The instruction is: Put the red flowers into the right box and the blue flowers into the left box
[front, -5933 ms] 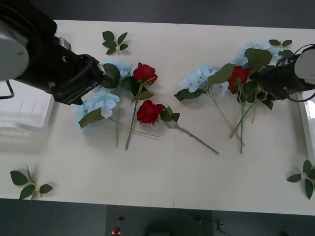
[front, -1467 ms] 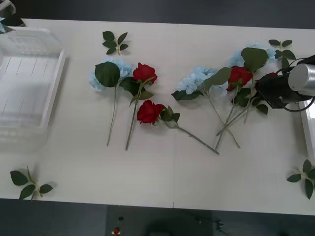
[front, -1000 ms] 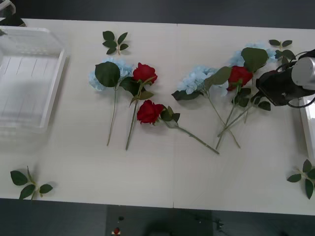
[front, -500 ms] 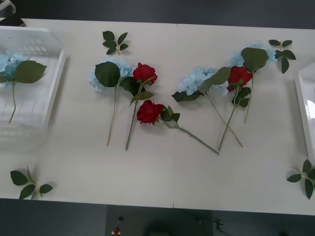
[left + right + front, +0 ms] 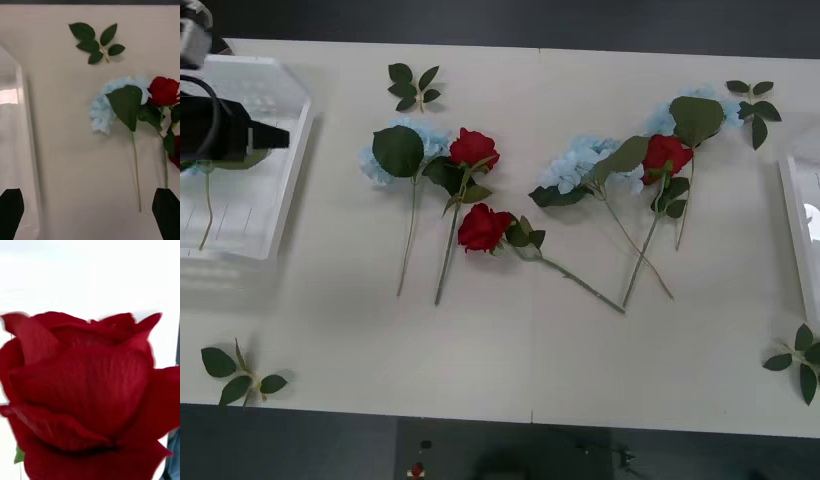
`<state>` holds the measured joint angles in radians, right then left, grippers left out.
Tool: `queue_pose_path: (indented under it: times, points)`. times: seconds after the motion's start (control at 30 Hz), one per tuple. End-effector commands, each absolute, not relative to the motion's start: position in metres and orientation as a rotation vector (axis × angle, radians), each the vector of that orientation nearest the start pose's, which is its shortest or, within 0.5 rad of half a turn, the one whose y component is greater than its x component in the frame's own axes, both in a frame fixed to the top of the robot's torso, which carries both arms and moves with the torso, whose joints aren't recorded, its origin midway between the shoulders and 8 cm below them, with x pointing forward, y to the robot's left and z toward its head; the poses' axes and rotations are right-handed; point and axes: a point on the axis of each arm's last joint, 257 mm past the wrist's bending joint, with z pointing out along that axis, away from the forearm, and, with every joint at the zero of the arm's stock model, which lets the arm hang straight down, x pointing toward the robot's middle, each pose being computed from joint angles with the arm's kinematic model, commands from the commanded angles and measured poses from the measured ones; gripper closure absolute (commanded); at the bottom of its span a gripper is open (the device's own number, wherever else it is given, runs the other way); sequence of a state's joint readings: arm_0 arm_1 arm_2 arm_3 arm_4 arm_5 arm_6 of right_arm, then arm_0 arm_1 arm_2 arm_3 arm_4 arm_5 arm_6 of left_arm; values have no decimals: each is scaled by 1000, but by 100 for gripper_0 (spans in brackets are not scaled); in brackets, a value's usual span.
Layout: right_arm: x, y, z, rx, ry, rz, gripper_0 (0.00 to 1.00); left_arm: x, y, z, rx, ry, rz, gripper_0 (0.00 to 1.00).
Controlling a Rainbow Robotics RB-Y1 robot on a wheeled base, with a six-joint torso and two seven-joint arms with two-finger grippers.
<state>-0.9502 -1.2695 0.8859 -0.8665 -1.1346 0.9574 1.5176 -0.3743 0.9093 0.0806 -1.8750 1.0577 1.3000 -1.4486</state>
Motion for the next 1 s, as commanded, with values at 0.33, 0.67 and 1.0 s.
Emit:
queue_pose_path:
  times: [0.33,0.67,1.0]
  points:
    - [546,-609,-122,215,2486,-392,0,537,221,-178,385,2282,-32,0]
    - [568,-472,-161,370,2534,165,0,571,170,-216,321,2243,155,0]
    - [614,-398,-194,458,2442,332,0,602,176,-251,336,2209,139,0]
